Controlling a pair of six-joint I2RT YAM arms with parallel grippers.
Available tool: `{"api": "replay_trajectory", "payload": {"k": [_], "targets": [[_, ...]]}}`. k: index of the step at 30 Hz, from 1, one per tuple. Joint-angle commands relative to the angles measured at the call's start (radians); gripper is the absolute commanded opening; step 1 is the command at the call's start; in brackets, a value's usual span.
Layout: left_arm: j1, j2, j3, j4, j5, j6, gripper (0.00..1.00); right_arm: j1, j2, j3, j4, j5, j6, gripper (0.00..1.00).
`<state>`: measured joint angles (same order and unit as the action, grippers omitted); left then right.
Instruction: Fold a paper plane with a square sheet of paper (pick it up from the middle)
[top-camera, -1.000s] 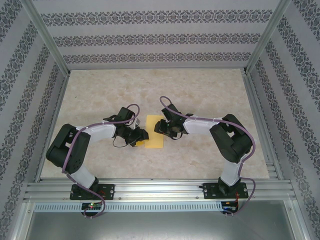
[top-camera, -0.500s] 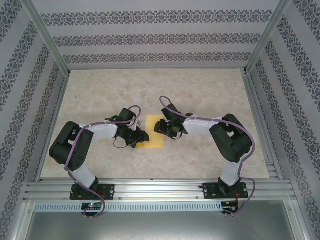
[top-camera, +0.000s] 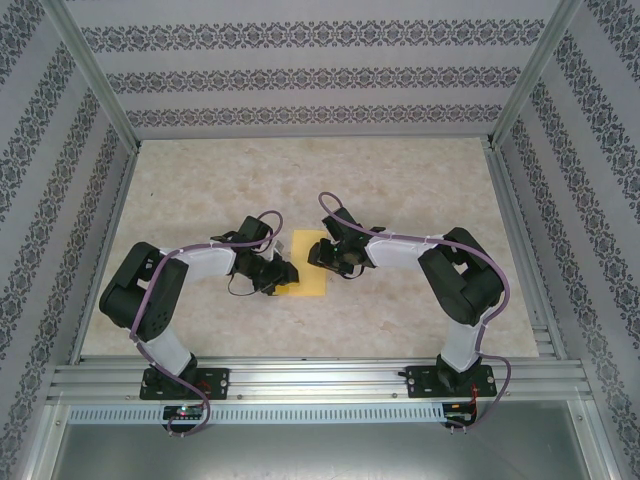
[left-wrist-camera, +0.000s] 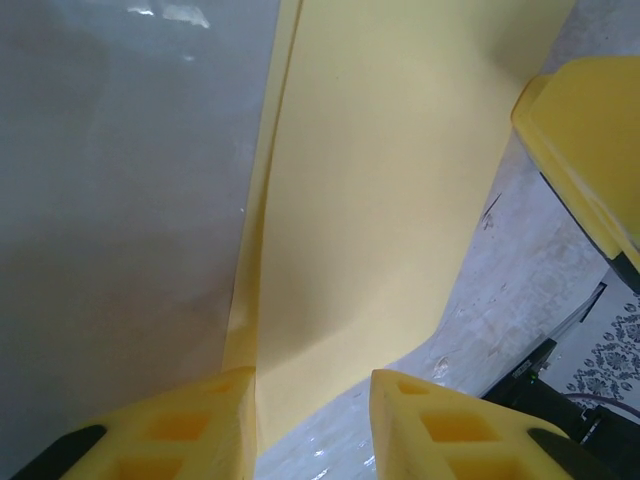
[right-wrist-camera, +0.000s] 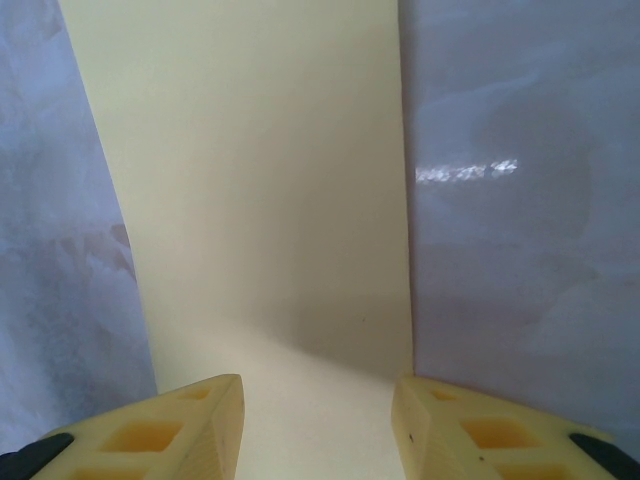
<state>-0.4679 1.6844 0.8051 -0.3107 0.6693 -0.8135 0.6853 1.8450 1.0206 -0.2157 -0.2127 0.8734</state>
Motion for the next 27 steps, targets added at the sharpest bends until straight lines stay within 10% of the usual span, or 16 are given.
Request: {"api": "replay_trajectory", "payload": {"k": [1, 27], "targets": [[-0.014, -0.001, 0.023, 0.076, 0.016, 0.004, 0.35, 0.013, 0.056, -0.017, -0.056, 0.019, 0.01, 0.46], [0.055, 0.148, 0.123, 0.246, 0.076, -0.071, 0.38, 0.033, -0.287, -0.171, 0.019, 0.129, -0.04, 0.64]]}}
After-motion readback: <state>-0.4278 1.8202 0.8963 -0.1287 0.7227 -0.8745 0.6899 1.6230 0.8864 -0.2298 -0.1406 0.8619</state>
